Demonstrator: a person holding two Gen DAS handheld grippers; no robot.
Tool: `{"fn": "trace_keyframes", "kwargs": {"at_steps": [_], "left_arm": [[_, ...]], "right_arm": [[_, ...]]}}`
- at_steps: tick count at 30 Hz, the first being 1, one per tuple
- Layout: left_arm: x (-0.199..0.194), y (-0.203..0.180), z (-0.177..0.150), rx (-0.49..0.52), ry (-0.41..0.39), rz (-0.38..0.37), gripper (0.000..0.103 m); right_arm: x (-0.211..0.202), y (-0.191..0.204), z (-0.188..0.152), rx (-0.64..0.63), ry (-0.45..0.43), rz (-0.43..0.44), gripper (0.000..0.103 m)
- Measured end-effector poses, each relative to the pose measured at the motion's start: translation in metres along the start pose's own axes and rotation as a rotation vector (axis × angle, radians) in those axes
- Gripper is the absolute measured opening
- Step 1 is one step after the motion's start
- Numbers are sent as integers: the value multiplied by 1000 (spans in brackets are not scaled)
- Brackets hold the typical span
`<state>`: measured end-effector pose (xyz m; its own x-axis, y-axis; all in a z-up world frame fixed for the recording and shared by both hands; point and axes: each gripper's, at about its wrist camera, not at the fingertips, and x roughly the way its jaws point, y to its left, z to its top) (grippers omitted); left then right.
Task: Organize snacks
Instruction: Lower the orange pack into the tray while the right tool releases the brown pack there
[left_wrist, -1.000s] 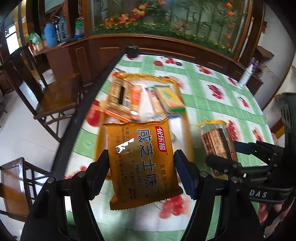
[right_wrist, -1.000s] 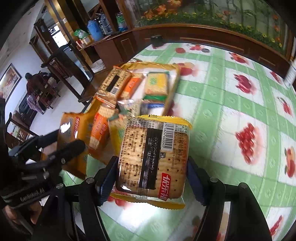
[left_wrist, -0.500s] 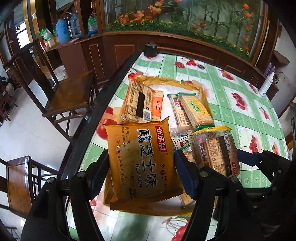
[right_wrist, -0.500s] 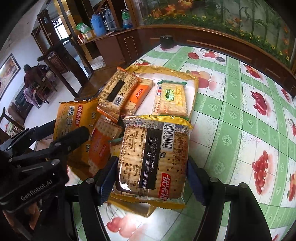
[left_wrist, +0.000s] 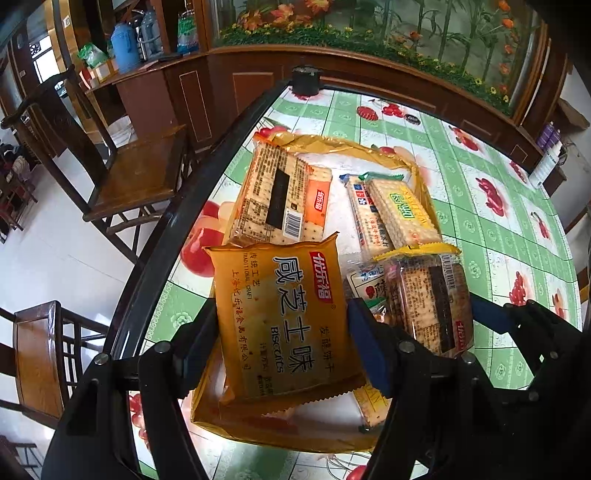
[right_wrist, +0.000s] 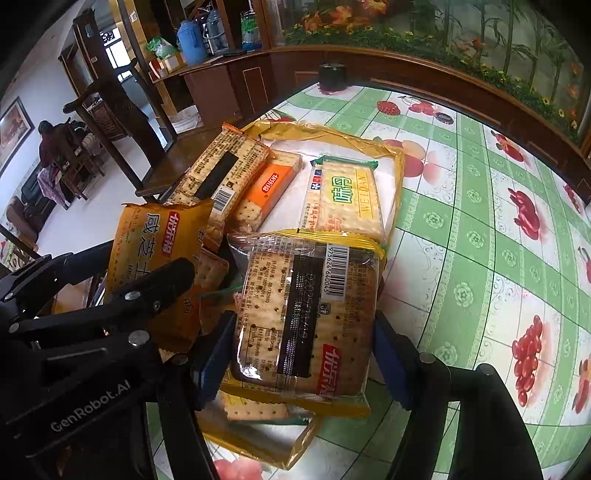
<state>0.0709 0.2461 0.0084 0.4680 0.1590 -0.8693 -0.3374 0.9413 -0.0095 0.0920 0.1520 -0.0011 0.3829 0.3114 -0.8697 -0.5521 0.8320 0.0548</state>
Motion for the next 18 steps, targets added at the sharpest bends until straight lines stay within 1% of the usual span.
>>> {"fn": "trace_keyframes", "kwargs": {"at_steps": [3, 9, 12, 14, 15, 16, 18], "left_arm": [[2, 2, 1, -12, 13, 6, 70], [8, 4, 3, -27, 67, 9, 70], [10, 6, 4, -52, 100, -16, 70], [9, 8, 5, -71, 111, -30, 70], [7, 10, 6, -82, 103, -36, 70], [5, 12, 7, -89, 97, -36, 70], [2, 14, 10, -95, 90, -36, 70]], "right_arm": [[4, 2, 1, -4, 6, -9, 72], [7, 4, 3, -20, 9, -6, 74], [9, 3, 2, -22, 11, -24, 73], [9, 3, 2, -19, 15, -20, 74], [9, 2, 1, -21, 20, -21, 75], [9, 2, 1, -23, 20, -27, 79], [5, 1, 1, -37, 1, -34, 81]]}}
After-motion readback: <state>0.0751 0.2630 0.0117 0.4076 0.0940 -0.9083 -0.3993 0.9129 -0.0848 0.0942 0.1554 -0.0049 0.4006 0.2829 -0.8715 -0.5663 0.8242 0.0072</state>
